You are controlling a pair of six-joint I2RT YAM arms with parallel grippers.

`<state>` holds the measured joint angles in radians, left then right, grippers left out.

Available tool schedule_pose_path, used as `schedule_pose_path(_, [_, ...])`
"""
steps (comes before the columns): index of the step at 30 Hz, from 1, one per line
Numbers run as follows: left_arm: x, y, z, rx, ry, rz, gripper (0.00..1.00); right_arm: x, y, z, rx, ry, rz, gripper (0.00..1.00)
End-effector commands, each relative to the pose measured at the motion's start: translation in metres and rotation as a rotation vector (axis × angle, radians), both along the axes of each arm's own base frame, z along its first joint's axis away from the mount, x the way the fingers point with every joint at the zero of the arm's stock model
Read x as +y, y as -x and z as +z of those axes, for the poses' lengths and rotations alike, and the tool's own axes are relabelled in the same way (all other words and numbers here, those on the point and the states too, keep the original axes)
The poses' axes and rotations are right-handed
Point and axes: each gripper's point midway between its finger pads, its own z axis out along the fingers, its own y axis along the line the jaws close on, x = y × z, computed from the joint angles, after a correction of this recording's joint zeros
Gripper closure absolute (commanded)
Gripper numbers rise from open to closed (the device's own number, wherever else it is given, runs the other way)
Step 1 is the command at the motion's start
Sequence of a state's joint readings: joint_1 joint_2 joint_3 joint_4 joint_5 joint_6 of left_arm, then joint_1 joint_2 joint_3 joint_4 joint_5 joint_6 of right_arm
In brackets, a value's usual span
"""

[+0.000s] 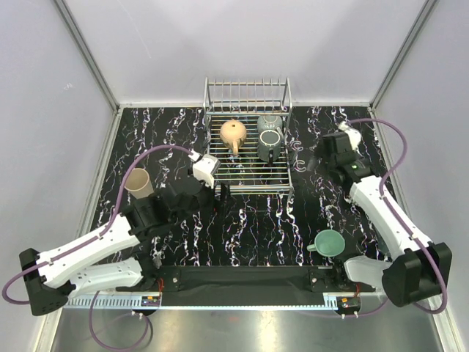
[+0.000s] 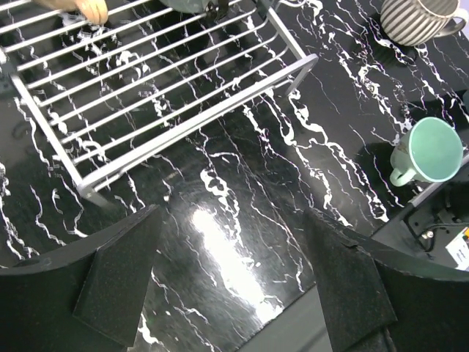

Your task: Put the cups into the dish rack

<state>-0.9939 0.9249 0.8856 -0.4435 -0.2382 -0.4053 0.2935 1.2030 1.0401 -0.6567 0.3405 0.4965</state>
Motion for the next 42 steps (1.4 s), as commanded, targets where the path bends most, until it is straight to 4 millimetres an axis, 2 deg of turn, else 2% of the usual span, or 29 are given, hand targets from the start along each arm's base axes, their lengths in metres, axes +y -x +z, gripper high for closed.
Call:
schedule_pose_path(1, [0.005,-0.005,0.032,-0.003,0.071,0.096,0.17,-0.049,0.016,-0.005,0.038,0.045,-0.161,0.15])
schedule_pose_path(2, [0.007,-0.004,0.032,0.000,0.070,0.099,0.17,-0.061,0.018,-0.007,0.047,0.048,-0.202,0.16])
schedule_pose_path(3, [0.008,-0.003,0.033,0.002,0.067,0.101,0.17,-0.082,0.019,-0.009,0.054,0.045,-0.272,0.17])
schedule_pose_path(5, [0.012,0.000,0.035,0.003,0.058,0.097,0.17,-0.099,0.023,-0.017,0.081,0.033,-0.326,0.18])
schedule_pose_path(6, [0.013,0.001,0.035,0.004,0.056,0.094,0.17,-0.128,0.029,-0.019,0.090,0.026,-0.423,0.20])
schedule_pose_path(9, [0.017,0.005,0.037,0.005,0.040,0.079,0.16,-0.154,0.035,-0.031,0.119,-0.023,-0.516,0.22])
schedule_pose_path(13, [0.018,0.008,0.040,0.018,0.021,0.061,0.16,-0.153,0.020,-0.038,0.120,-0.070,-0.487,0.25])
schedule_pose_path(19, [0.010,0.010,0.044,0.037,0.069,0.050,0.16,-0.152,0.011,-0.044,0.120,-0.076,-0.463,0.27])
schedule_pose_path(27, [0.001,0.011,0.046,0.060,0.076,0.030,0.16,-0.152,-0.008,-0.064,0.163,-0.101,-0.452,0.30])
schedule_pose_path(37, [0.001,0.009,0.043,0.051,0.057,0.026,0.16,-0.157,-0.020,-0.093,0.238,-0.095,-0.469,0.35])
schedule_pose_path(42, [0.000,0.008,0.044,0.043,0.052,0.021,0.16,-0.157,-0.027,-0.098,0.253,-0.110,-0.476,0.39])
